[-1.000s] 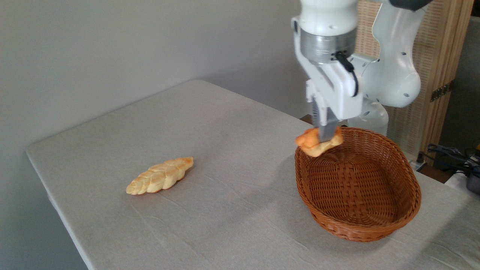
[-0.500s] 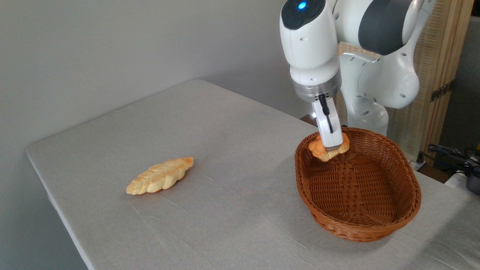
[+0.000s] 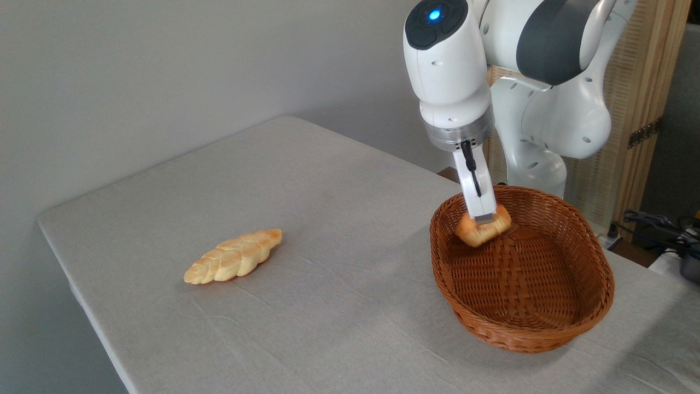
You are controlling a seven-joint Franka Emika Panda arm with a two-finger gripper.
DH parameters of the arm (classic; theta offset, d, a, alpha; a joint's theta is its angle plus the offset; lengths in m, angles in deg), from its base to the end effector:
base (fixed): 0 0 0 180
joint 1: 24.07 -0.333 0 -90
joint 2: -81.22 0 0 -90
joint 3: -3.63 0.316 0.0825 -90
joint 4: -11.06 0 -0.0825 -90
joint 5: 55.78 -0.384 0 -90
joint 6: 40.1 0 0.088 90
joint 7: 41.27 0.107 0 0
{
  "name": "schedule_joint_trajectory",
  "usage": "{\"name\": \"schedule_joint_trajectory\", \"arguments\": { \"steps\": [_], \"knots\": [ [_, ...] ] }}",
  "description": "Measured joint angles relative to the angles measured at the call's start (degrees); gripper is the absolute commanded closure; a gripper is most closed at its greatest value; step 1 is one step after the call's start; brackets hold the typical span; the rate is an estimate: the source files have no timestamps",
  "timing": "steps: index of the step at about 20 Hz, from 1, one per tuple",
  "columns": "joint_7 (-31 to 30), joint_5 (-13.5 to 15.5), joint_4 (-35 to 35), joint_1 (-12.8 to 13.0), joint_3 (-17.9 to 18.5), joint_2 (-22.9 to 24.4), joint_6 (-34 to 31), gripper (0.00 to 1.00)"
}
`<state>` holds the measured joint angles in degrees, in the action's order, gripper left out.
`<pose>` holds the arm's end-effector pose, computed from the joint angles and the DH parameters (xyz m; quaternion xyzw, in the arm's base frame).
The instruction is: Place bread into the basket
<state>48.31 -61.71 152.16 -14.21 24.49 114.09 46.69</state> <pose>0.3272 0.0816 0.4554 0.7227 -0.6605 -0.0981 0.1786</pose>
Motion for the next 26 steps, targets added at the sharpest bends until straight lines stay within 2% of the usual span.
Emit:
{"name": "schedule_joint_trajectory", "arguments": {
  "steps": [7,11,12,14,16,18,23,26],
  "knots": [
    [0.0,0.0,-0.6,0.0,0.0,0.1,0.2,0.0],
    [-0.6,0.2,-6.1,0.0,0.0,0.2,1.0,0.0],
    [-1.4,1.2,-8.6,0.0,-0.1,0.1,1.2,0.0],
    [-4.1,5.3,-14.4,0.0,-0.2,-0.7,1.3,0.0],
    [-8.9,8.5,-19.8,0.0,-0.4,-2.8,1.3,0.0],
    [-14.6,10.6,-25.2,-0.1,-2.2,-6.5,1.4,0.0],
    [-36.4,11.5,-40.2,-4.4,-14.7,-21.3,2.3,0.0],
    [-46.2,11.5,-46.4,-5.5,-18.9,-28.6,5.2,0.0]
  ]
}}
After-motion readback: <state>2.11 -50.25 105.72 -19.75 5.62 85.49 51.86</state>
